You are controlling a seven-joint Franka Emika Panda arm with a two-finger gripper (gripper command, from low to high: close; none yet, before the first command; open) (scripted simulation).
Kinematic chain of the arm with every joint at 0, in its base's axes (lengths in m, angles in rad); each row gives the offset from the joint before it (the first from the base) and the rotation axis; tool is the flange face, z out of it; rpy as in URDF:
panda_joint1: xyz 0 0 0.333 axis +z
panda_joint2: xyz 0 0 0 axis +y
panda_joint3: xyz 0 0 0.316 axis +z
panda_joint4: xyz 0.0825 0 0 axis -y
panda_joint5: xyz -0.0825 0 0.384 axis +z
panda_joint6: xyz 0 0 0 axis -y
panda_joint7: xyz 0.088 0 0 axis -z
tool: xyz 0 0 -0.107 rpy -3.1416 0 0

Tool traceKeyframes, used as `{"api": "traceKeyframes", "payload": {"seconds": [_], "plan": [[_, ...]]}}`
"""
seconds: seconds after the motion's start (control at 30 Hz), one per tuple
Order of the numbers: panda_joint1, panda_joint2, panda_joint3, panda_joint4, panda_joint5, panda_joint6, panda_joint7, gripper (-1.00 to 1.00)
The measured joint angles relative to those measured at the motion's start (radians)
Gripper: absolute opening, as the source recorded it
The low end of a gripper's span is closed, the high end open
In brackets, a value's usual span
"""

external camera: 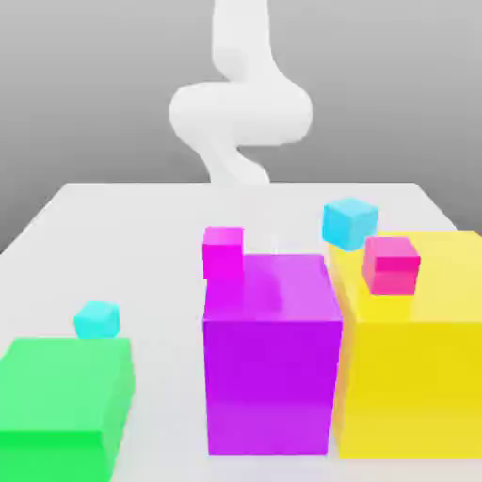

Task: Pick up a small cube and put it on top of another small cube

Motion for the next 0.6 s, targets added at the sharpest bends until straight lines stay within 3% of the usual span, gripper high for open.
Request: {"api": "traceKeyframes", "payload": {"seconds": [0.6], "plan": [[-0.569,0.552,-0.117,-0.509,-0.053,0.443,0.791,0.0]]}}
